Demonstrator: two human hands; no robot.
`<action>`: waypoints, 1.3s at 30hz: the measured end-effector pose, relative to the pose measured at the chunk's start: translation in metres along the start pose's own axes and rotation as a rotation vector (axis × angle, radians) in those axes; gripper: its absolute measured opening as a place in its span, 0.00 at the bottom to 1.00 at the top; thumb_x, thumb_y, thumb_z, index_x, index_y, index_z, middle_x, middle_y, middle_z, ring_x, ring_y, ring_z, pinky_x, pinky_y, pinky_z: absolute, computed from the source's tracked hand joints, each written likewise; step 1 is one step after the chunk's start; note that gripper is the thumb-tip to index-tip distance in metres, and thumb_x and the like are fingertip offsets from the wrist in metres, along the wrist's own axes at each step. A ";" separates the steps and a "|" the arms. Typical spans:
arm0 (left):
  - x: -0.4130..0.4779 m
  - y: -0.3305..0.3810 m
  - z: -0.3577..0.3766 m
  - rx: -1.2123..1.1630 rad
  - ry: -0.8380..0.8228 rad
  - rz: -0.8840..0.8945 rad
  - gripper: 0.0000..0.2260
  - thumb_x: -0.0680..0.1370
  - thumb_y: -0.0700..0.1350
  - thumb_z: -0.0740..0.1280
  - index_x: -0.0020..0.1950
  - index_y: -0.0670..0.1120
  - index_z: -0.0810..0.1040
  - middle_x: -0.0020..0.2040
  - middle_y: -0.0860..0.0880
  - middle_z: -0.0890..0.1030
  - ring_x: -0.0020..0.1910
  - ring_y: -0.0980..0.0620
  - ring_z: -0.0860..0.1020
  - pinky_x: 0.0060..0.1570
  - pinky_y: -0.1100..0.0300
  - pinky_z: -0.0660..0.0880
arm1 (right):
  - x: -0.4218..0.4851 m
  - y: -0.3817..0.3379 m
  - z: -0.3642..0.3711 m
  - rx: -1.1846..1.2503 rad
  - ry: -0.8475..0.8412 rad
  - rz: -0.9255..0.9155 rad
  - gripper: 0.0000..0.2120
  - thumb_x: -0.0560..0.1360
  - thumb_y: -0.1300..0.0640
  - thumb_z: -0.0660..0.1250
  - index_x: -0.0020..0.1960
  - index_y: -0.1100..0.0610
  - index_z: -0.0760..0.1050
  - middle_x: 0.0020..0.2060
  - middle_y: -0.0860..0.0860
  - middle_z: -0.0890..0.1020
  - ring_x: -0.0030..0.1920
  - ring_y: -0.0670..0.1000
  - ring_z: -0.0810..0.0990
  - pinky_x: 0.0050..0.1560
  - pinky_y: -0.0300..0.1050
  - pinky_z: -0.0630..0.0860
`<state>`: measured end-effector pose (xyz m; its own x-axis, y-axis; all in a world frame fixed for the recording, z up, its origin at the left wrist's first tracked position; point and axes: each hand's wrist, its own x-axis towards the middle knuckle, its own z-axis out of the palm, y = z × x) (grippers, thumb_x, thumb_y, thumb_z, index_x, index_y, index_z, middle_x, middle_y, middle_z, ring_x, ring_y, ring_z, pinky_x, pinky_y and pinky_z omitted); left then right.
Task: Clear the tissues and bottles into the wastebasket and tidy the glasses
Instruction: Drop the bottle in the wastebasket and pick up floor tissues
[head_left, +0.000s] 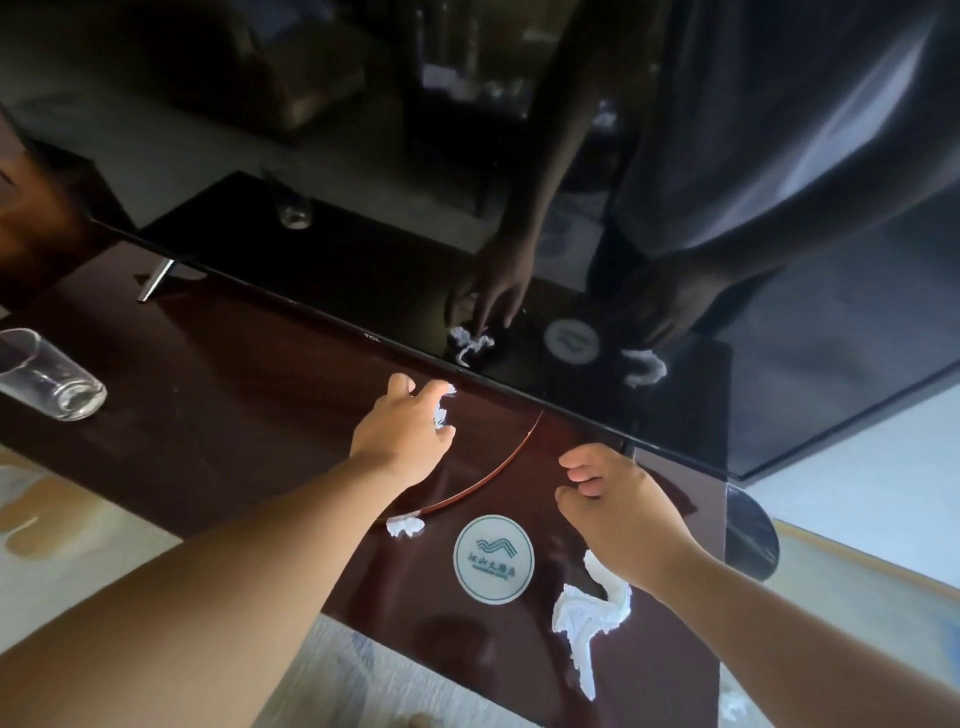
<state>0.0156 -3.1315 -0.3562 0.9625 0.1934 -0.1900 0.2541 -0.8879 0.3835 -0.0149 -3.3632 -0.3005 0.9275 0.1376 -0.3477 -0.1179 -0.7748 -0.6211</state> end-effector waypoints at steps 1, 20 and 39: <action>0.004 0.000 0.001 0.013 -0.011 0.000 0.21 0.77 0.53 0.63 0.70 0.59 0.65 0.66 0.49 0.63 0.59 0.45 0.73 0.50 0.53 0.73 | 0.000 0.001 0.001 0.001 -0.002 0.007 0.15 0.75 0.54 0.67 0.61 0.46 0.75 0.54 0.43 0.79 0.53 0.43 0.78 0.50 0.35 0.71; -0.033 -0.002 -0.003 -0.129 0.012 0.073 0.09 0.75 0.36 0.60 0.51 0.45 0.75 0.53 0.46 0.74 0.49 0.44 0.76 0.43 0.58 0.66 | -0.028 0.019 -0.004 -0.013 0.017 0.012 0.15 0.76 0.55 0.67 0.62 0.48 0.75 0.53 0.44 0.79 0.52 0.44 0.78 0.52 0.35 0.71; -0.106 -0.013 0.009 -0.178 0.033 -0.055 0.09 0.76 0.38 0.59 0.46 0.47 0.78 0.49 0.49 0.80 0.48 0.49 0.77 0.48 0.56 0.72 | -0.051 0.069 0.027 -0.433 -0.229 -0.068 0.41 0.67 0.40 0.73 0.75 0.45 0.58 0.74 0.49 0.57 0.71 0.56 0.61 0.67 0.53 0.69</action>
<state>-0.0910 -3.1446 -0.3494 0.9486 0.2558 -0.1863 0.3162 -0.7885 0.5275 -0.0799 -3.4069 -0.3448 0.8204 0.2909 -0.4922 0.1433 -0.9380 -0.3156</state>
